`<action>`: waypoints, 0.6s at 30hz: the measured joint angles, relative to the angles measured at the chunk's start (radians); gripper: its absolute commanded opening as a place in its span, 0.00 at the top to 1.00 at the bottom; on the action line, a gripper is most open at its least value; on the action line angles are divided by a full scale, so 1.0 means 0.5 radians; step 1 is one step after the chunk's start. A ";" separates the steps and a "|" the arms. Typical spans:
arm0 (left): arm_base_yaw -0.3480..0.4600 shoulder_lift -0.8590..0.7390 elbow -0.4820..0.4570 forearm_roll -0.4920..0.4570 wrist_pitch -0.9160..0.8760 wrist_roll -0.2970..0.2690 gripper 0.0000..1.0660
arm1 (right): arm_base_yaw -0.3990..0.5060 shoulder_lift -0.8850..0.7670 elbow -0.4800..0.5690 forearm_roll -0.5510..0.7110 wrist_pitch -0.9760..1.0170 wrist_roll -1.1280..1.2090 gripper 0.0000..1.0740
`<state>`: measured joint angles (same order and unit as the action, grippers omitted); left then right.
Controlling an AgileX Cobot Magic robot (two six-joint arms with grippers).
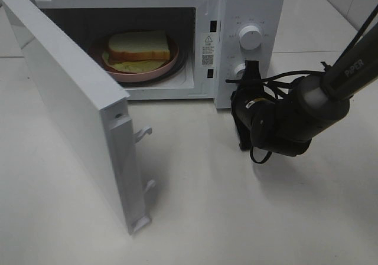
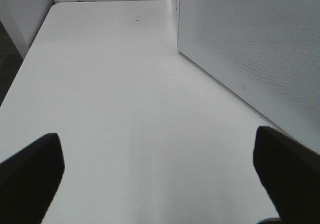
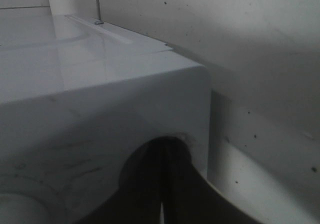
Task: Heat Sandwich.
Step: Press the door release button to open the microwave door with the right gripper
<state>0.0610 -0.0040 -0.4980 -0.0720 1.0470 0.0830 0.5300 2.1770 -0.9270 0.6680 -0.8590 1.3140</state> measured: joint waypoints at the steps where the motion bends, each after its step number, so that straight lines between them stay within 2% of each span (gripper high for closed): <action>1: 0.000 0.000 0.000 0.000 0.000 0.000 0.08 | -0.014 -0.024 0.008 -0.030 0.058 0.004 1.00; 9: 0.000 0.000 0.000 0.000 0.000 0.000 0.08 | -0.050 -0.114 0.020 -0.098 0.244 0.002 1.00; 18: 0.000 0.000 0.000 0.000 0.000 0.000 0.08 | -0.050 -0.220 0.160 -0.140 0.346 0.002 1.00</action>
<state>0.0610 -0.0040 -0.4980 -0.0720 1.0470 0.0830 0.5050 2.0670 -0.8470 0.5980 -0.6860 1.3150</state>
